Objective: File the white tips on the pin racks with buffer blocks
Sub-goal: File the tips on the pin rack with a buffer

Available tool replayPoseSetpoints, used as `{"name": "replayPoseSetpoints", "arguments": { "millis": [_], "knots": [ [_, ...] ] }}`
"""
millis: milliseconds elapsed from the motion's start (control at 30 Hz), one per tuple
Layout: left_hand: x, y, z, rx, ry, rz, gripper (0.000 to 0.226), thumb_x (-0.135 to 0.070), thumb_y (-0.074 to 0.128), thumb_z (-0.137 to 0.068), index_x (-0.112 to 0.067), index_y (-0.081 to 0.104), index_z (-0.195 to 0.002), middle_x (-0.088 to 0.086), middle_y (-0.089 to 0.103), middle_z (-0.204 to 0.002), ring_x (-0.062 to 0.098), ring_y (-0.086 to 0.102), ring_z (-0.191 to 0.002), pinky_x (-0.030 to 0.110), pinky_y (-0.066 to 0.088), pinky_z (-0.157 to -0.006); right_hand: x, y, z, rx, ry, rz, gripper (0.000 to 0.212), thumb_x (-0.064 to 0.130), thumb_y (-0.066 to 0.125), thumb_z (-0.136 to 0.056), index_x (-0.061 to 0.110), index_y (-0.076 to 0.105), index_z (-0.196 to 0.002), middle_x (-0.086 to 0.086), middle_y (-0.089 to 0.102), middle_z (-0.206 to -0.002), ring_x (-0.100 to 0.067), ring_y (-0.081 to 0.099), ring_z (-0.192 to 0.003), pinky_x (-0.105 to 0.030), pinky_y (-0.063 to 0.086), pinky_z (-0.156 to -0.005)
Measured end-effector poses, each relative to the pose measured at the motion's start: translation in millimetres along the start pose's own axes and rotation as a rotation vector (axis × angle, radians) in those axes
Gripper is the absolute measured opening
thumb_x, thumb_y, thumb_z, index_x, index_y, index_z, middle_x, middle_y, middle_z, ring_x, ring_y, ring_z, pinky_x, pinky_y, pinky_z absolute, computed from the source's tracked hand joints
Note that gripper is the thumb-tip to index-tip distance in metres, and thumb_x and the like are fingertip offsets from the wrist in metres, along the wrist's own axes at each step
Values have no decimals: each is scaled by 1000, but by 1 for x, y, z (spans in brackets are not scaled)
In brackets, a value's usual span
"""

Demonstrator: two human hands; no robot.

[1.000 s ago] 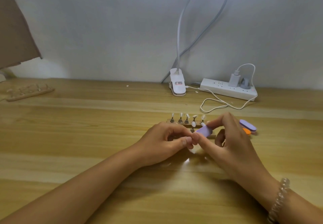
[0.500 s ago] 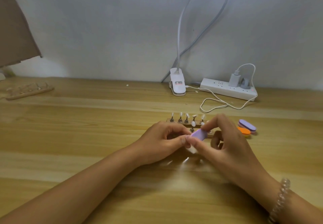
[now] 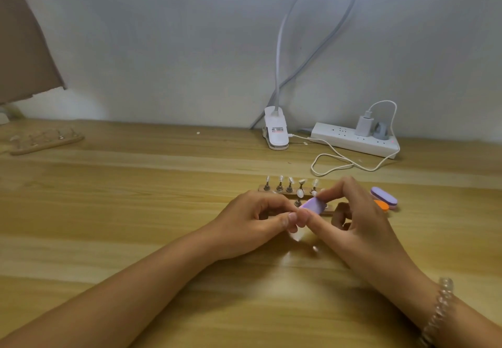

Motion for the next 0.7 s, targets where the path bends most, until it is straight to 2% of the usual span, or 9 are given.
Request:
{"name": "replayPoseSetpoints", "arguments": {
  "millis": [67,200,367,467,533,633,700],
  "knots": [
    [-1,-2,0,-10,0,-7,13,-15,62,-97,-20,73,-92,-1,72,-85,5,64,-81,27,50,-77,1,1,0,14,14,-35,35,50,72,-71,26,53,-88,9,58,-93,-19,52,-57,-16,39,-50],
    [4,-4,-1,-29,-20,-22,15,-10,60,-97,-6,74,-102,9,73,-94,25,65,-87,43,50,-81,16,11,5,94,-92,3,36,49,74,-74,24,53,-89,11,53,-84,-21,50,-56,-16,35,-49],
    [1,-2,0,-15,-17,0,12,-13,62,-97,-13,73,-96,4,73,-89,11,66,-86,39,52,-84,6,-1,0,6,-17,34,42,58,66,-70,23,53,-90,11,56,-89,-18,51,-60,-17,39,-52],
    [6,-4,0,-35,-31,-19,14,-9,61,-97,-7,74,-101,3,73,-92,13,64,-85,39,51,-81,18,11,7,80,-124,88,40,55,73,-76,24,52,-89,15,51,-82,-19,49,-60,-17,37,-51],
    [5,-4,-1,-31,-31,-19,14,-8,61,-97,-7,74,-102,6,74,-94,20,66,-87,40,51,-82,15,11,6,88,-97,58,40,59,71,-75,26,51,-88,15,52,-83,-17,50,-59,-16,37,-51],
    [1,-3,-1,-21,-18,-2,13,-11,61,-97,-9,74,-100,4,74,-91,10,67,-84,30,52,-81,5,-2,2,-7,-13,41,42,61,65,-70,26,51,-88,12,56,-90,-16,50,-59,-17,38,-52],
    [2,-4,-1,-26,-19,-3,14,-9,61,-97,-7,74,-101,6,75,-93,8,65,-86,30,51,-80,14,3,5,17,-88,114,44,64,66,-75,26,50,-89,16,51,-84,-16,49,-60,-19,38,-52]
  ]
}}
Point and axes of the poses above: each hand's wrist, its own z-axis away from the middle knuckle, its own y-axis out of the palm, x = y × z, the point moved 10 cm from there along -z, towards the middle knuckle
